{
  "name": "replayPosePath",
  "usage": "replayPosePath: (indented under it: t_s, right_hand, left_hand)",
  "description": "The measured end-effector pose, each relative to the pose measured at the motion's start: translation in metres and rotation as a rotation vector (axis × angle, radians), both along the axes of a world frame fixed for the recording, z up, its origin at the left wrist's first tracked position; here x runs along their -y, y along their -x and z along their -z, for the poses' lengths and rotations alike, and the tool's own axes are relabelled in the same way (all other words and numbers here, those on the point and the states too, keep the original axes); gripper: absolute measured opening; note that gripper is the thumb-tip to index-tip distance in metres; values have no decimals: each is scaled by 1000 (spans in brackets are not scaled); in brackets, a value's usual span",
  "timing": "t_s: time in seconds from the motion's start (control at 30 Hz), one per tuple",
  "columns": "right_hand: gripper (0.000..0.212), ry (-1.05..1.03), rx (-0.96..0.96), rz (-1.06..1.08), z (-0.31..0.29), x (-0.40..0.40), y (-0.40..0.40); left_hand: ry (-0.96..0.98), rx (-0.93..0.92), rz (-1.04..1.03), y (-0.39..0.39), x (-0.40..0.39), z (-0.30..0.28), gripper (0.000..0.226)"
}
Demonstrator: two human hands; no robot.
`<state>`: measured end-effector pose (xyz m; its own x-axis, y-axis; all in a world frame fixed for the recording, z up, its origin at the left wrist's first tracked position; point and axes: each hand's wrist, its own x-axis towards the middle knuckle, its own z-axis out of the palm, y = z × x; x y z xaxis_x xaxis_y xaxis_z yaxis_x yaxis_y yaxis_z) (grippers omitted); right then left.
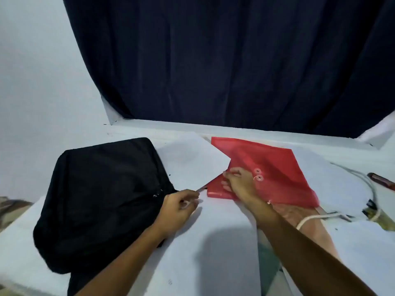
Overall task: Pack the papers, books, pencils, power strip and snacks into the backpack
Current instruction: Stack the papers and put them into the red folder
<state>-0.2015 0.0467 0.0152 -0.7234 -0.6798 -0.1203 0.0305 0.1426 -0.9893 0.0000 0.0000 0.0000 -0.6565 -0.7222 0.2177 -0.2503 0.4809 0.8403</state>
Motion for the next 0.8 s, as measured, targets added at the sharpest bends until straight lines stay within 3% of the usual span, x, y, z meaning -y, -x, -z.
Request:
replayPosePath:
  t_s: [0.1, 0.2, 0.27, 0.4, 0.47, 0.57, 0.67, 0.73, 0.8]
  right_hand:
    - [10, 20, 220, 135, 0, 34, 1]
    - [17, 66, 344, 151, -2, 52, -7]
    - [27, 97, 339, 159, -4, 54, -13]
    - [26, 180, 248, 163, -23, 34, -10]
    - [23, 251, 244, 168, -39, 15, -2]
    - [22, 370, 344, 138, -61, -21, 4]
    - [25, 460, 456, 111, -70, -51, 1]
    - [26, 467, 468, 90, -71, -68, -3]
    - [27, 431, 446, 45, -68, -83, -7]
  left_hand:
    - [-129, -111, -107, -4, 9, 1, 16]
    - [-287, -150, -192, -12, 20, 0, 21]
    - [-463, -182, -227, -18, 25, -6, 20]
    - [-775, -257, -221, -23, 20, -18, 14]
    - [-936, -261, -198, -17, 21, -20, 25]
    - [-1254, -358, -123, 5, 23, -21, 58]
    - [-1389, -500, 7, 30, 20, -33, 85]
    - [-1401, -609, 112, 41, 18, -46, 68]
    - [-1293, -664, 177, 47, 21, -54, 46]
